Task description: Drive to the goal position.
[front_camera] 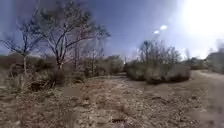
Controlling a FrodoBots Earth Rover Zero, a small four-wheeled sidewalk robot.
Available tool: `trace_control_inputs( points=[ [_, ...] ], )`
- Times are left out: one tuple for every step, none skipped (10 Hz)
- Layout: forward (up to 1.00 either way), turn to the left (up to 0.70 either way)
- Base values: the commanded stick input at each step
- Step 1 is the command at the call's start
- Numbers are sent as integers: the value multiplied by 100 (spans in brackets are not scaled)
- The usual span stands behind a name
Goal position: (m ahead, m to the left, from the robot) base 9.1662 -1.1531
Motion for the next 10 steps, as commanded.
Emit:
trace_control_inputs(
  points=[
    [70,-5],
    [70,-4],
    [70,-4],
    [70,-2],
    [70,0],
    [70,-3],
    [70,-6],
    [70,-6],
    [70,-5],
    [70,-4]
  ],
)
